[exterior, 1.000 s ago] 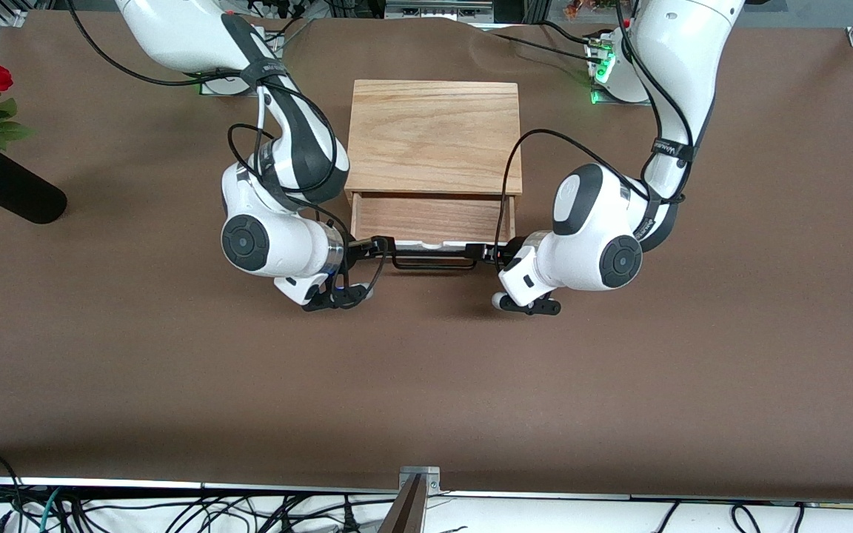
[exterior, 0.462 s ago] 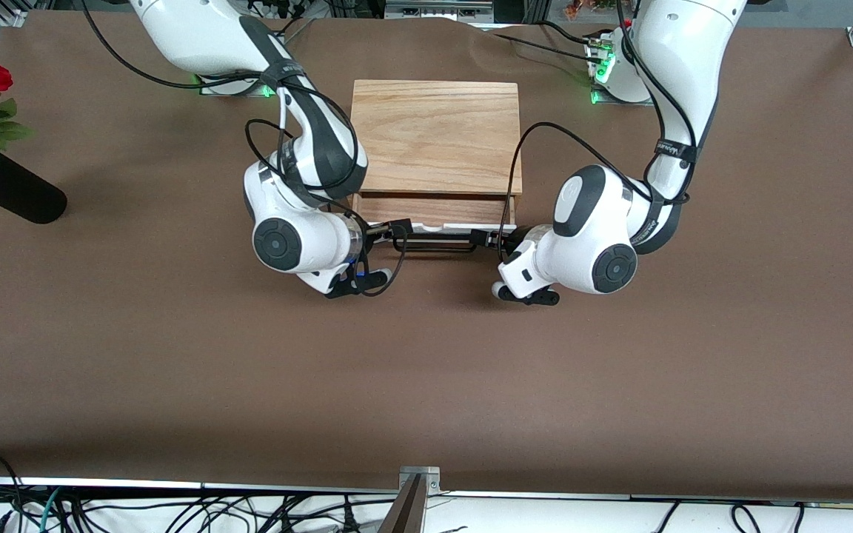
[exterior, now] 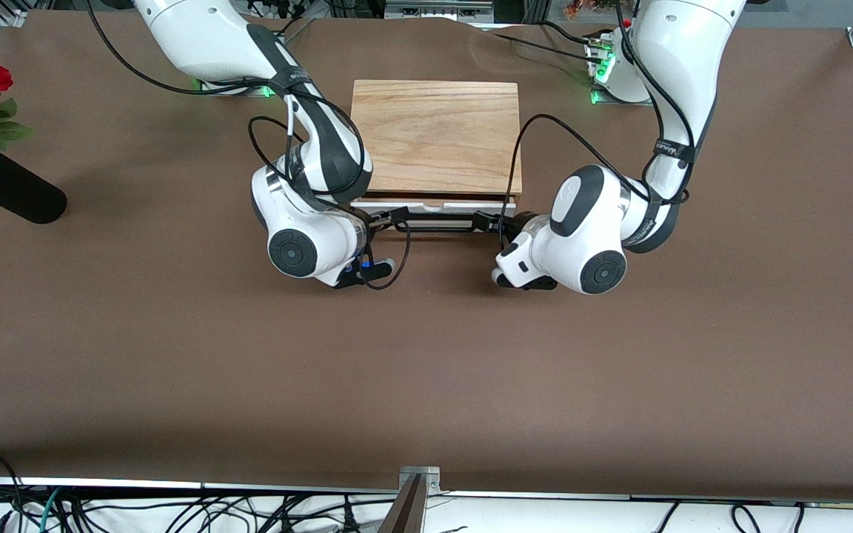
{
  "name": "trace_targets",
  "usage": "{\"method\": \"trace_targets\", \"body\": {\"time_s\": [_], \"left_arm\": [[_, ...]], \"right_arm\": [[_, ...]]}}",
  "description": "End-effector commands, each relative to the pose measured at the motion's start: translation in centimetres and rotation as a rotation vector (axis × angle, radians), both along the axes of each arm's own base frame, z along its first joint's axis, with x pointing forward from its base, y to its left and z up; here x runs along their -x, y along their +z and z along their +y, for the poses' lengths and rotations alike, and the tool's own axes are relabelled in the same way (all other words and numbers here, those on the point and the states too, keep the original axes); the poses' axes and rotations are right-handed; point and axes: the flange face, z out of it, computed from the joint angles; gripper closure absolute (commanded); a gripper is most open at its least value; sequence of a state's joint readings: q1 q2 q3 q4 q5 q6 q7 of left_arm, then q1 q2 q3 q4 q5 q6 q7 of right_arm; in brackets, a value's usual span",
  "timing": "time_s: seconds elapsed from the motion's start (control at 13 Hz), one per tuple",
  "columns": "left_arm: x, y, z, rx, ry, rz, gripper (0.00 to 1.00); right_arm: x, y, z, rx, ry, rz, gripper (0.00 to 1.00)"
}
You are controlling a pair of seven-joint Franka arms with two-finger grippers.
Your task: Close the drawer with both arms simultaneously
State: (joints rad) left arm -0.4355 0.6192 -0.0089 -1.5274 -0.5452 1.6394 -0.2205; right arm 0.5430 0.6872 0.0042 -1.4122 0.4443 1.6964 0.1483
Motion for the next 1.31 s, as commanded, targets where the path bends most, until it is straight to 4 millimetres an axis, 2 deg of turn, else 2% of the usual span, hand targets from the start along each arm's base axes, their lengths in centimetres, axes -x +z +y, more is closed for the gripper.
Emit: {"method": "trace_targets", "body": {"time_s": [0.0, 0.15, 0.31, 0.46, 0.54, 0.62, 0.69, 0.92, 1.15, 1.23], "left_arm": [[3.2, 1.2, -1.2, -0.085, -0.049, 0.04, 0.0], [4.1, 1.7, -2.5, -0.128, -0.035, 0.053, 0.0], [3.6, 1.8, -2.1, -0.129, -0.022, 0.049, 0.0], [1.8, 2.7, -0.7, -0.111, 0.012, 0.03, 0.0], [0.4, 3.4, 0.5, -0.101, 0.045, 0.007, 0.0], [-2.0, 4.9, 2.3, -0.082, 0.107, -0.048, 0.0], [-3.6, 6.8, 3.8, -0.072, 0.141, -0.091, 0.0], [-4.5, 13.8, 7.3, -0.084, 0.131, -0.241, 0.0], [-3.3, 23.0, 11.4, -0.156, 0.116, -0.427, 0.0], [-2.9, 25.4, 13.6, -0.203, 0.121, -0.477, 0.0]], "right_arm": [[1.1, 0.1, -0.1, 0.016, 0.026, 0.063, 0.0], [1.7, -0.1, -0.3, 0.028, 0.045, 0.108, 0.0], [2.0, -0.2, -0.4, 0.036, 0.055, 0.132, 0.0], [2.0, -0.1, -0.4, 0.035, 0.055, 0.131, 0.0], [1.9, -0.1, -0.4, 0.032, 0.053, 0.121, 0.0], [1.7, 0.1, -0.3, 0.031, 0.051, 0.112, 0.0], [1.1, 1.1, -0.1, 0.02, 0.047, 0.085, 0.0], [-2.3, 5.9, -0.5, -0.028, 0.017, -0.026, 0.0], [-5.7, 9.9, -3.0, -0.024, -0.017, -0.155, 0.0], [-6.6, 11.2, -3.8, 0.004, -0.003, -0.206, 0.0]]}}
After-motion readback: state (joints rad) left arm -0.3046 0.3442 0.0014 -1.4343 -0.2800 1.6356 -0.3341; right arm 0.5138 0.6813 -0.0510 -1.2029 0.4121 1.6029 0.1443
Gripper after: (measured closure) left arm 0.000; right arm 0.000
